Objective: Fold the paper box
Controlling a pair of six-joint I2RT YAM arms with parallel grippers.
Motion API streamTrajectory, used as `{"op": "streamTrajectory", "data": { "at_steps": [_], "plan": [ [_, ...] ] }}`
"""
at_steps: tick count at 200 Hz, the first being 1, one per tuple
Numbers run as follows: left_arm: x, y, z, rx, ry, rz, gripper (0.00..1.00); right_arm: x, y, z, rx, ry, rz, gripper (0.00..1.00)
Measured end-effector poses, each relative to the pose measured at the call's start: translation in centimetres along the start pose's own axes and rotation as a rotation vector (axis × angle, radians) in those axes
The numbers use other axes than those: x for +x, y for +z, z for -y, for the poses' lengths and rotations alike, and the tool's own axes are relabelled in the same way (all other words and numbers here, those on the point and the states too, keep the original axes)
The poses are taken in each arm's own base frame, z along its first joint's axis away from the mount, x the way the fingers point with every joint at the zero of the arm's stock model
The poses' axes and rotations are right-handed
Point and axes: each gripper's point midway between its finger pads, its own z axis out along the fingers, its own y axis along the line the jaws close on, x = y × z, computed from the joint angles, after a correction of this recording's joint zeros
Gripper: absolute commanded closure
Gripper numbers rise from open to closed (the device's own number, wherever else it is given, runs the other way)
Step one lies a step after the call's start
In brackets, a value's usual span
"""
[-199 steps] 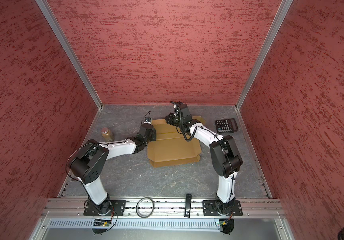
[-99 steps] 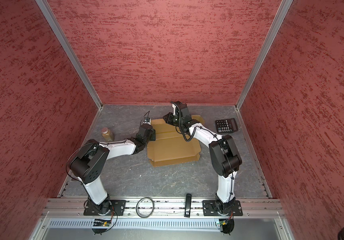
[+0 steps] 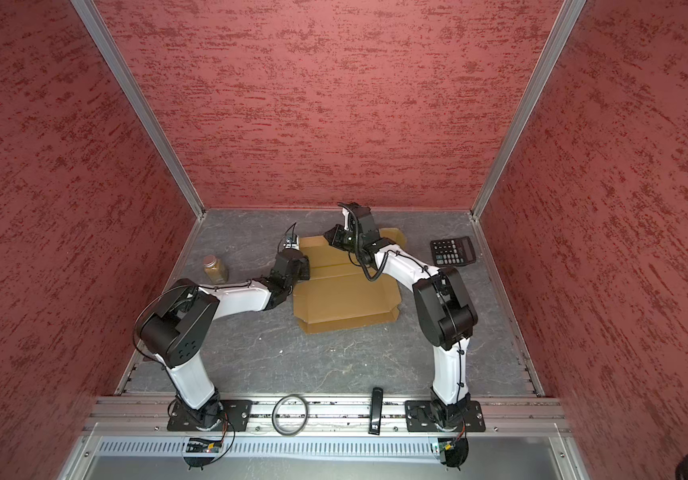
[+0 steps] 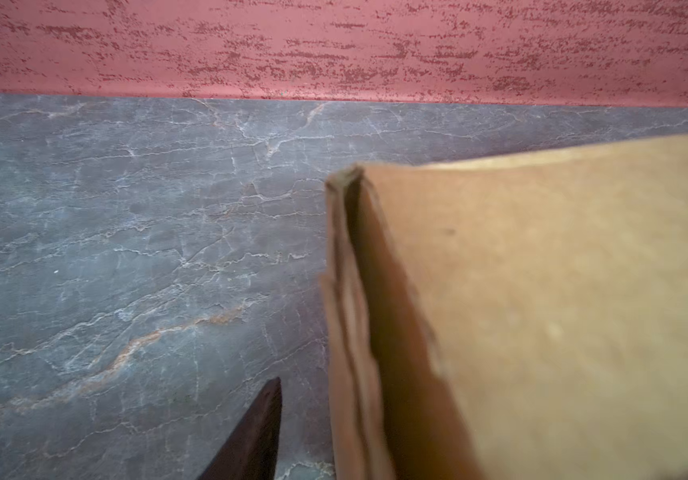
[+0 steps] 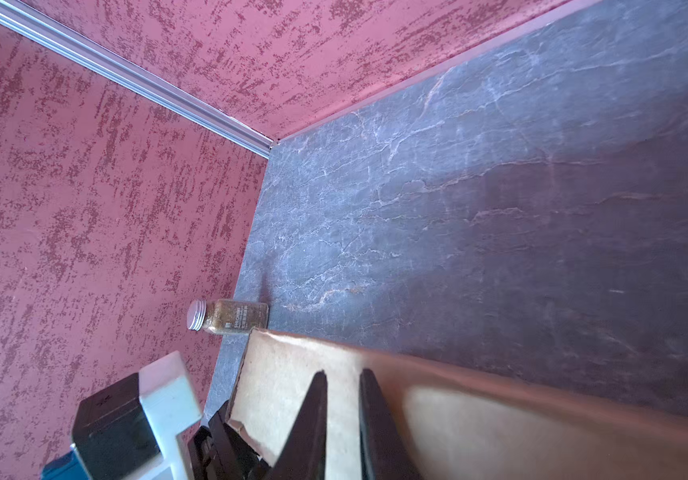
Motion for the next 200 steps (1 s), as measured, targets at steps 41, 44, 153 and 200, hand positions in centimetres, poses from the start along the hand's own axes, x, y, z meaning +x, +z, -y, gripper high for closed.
{"op": "streamTrajectory", "data": {
  "at_steps": [41, 44, 153, 200],
  "plan": [
    [-0.6, 0.0, -0.3, -0.015, 0.000, 0.030, 0.56, 0.0, 0.1, 0.1, 0.002, 0.004, -0.002, 0.84],
    [-0.6, 0.0, -0.3, -0.017, 0.002, 0.031, 0.56, 0.0, 0.1, 0.1, 0.002, 0.004, -0.002, 0.84],
    [-1.5, -0.9, -1.0, -0.044, 0.012, 0.091, 0.67, 0.1, 0.1, 0.1, 0.002, 0.009, -0.003, 0.85],
    [-2.1, -0.7, -0.8, -0.065, 0.029, 0.111, 0.74, 0.1, 0.1, 0.1, 0.003, 0.009, -0.004, 0.85]
  ]
}}
